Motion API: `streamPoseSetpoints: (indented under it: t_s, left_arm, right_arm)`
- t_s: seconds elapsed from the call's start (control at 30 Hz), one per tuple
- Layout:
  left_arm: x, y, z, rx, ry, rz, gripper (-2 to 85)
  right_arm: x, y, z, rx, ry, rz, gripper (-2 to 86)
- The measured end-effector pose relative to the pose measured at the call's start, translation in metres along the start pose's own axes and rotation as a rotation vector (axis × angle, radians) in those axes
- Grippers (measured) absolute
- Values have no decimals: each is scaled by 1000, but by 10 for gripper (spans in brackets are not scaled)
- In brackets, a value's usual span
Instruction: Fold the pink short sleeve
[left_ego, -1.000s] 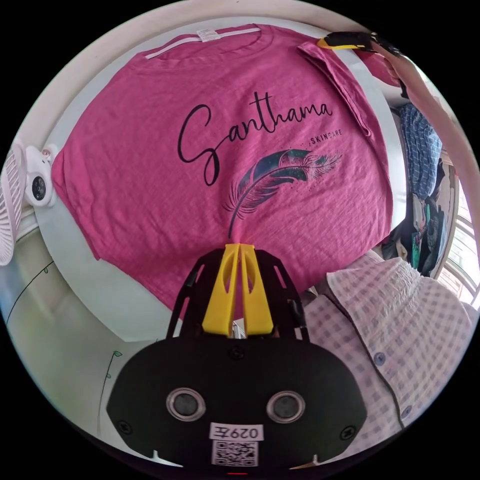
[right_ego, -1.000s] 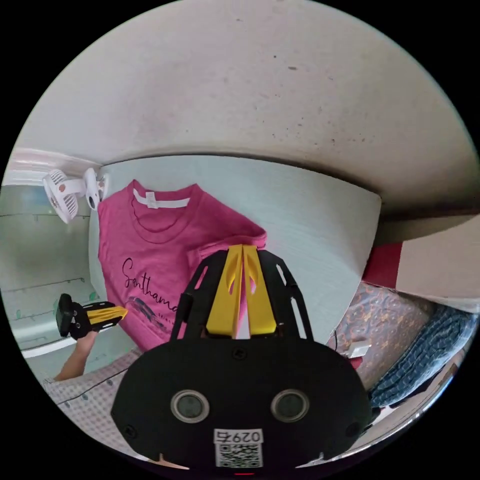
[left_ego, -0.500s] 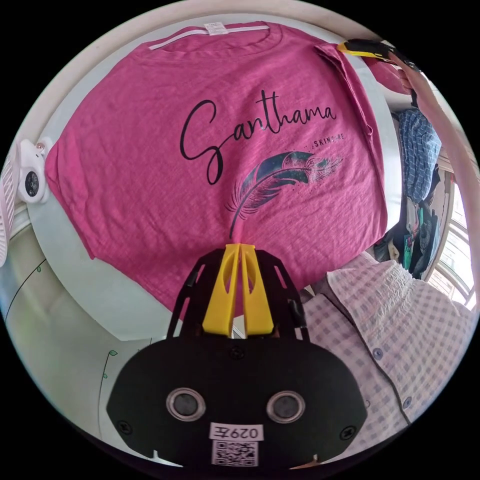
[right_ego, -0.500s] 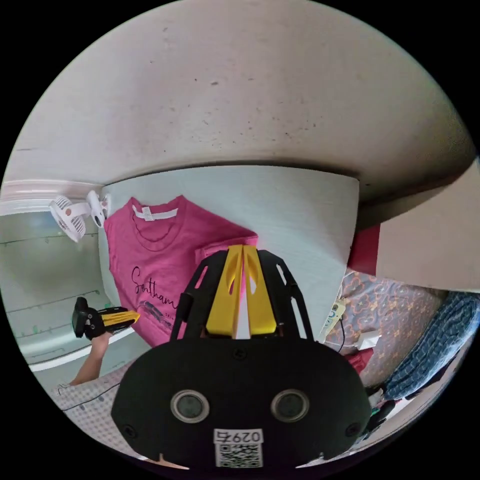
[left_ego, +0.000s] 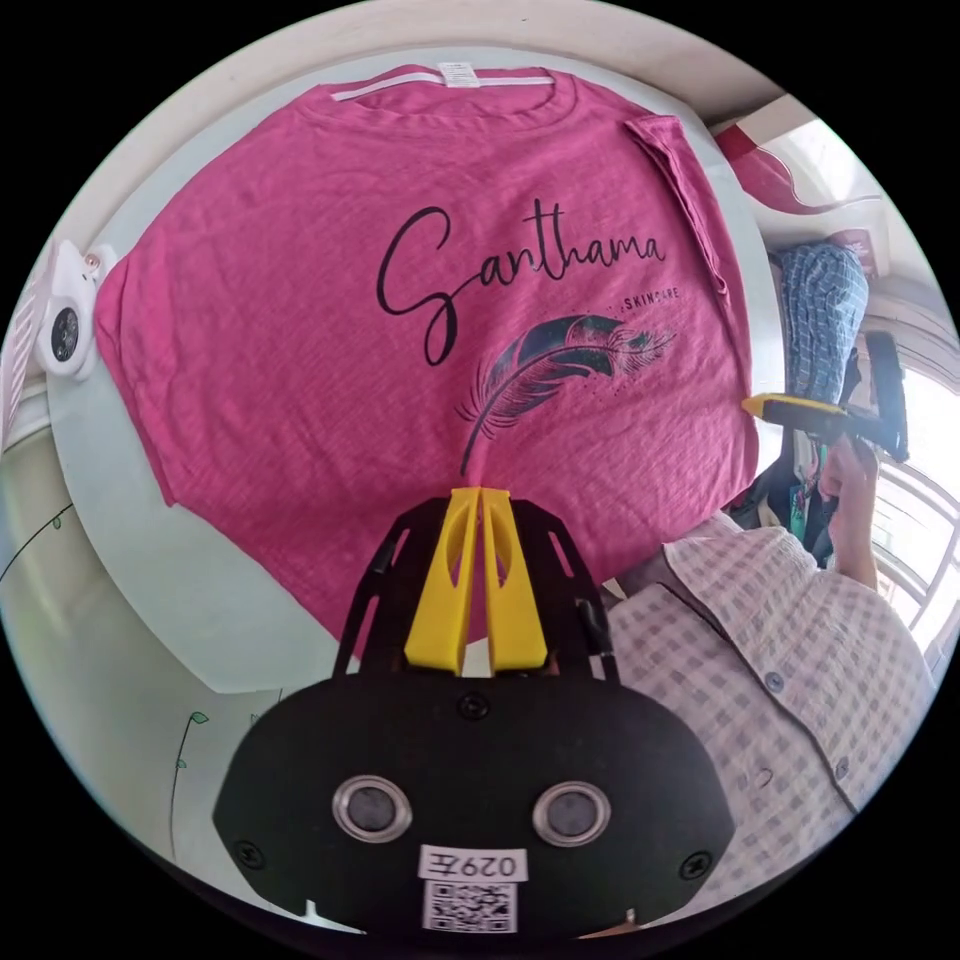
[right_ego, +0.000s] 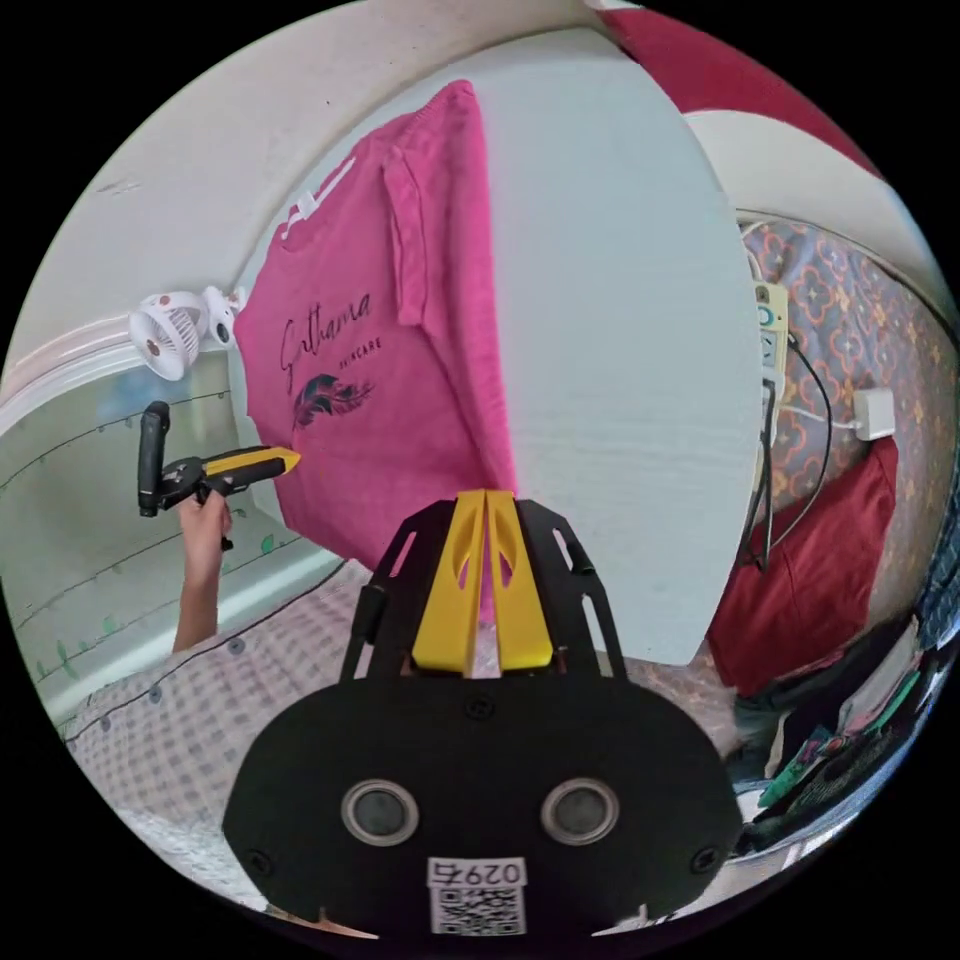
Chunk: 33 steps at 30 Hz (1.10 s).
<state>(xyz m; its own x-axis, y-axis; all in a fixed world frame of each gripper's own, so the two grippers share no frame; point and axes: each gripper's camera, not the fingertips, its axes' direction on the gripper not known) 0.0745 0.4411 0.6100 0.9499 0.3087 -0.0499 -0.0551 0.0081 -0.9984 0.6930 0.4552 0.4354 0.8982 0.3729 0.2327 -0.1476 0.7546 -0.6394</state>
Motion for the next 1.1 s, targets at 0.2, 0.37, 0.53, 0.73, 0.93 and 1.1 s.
streamPoseSetpoints:
  t_s: [0.2,0.37,0.53,0.73,0.93,1.1]
  left_arm:
    - [-16,22,-6,7,-18,39,-10]
    - [-23,49,-11,34,-96,77,-10]
    - [-41,76,-16,70,-106,57,-10]
    - [-106,137,-30,224,91,-93,-9]
    - [-237,254,-60,607,300,-475,1]
    - [-308,284,-54,690,451,-643,85]
  right_arm:
    - [2,26,-4,118,-64,-56,-4]
    - [6,26,16,54,66,-16,-4]
    - [6,34,15,128,22,-46,-5]
    - [-30,23,50,66,-75,-166,-5]
    - [-63,35,97,-43,-90,-249,-4]
    - [-79,36,133,-113,-121,-210,-4]
